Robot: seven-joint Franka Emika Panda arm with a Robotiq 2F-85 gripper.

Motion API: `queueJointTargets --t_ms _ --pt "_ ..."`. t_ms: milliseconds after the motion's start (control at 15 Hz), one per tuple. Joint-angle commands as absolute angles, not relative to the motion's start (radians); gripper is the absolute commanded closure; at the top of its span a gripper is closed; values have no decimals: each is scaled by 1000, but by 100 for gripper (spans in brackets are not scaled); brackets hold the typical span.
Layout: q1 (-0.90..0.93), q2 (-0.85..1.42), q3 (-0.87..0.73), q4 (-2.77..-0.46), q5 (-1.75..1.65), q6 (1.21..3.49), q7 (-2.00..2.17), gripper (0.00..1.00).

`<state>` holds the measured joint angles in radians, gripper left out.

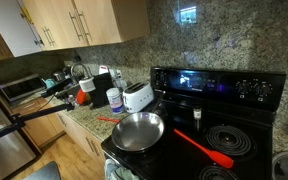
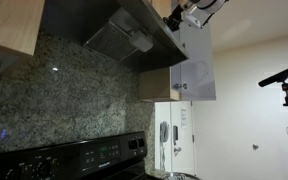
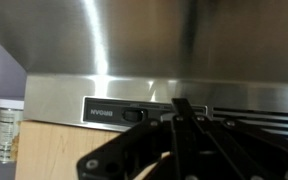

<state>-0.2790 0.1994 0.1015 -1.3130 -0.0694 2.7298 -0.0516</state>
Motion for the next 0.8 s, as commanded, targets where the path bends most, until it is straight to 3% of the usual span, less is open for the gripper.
queueJointTargets --t_ms 0,733 --pt "-268 239 96 -1246 -100 2744 -40 100" --pt "-252 304 91 -1156 -138 2724 -35 100"
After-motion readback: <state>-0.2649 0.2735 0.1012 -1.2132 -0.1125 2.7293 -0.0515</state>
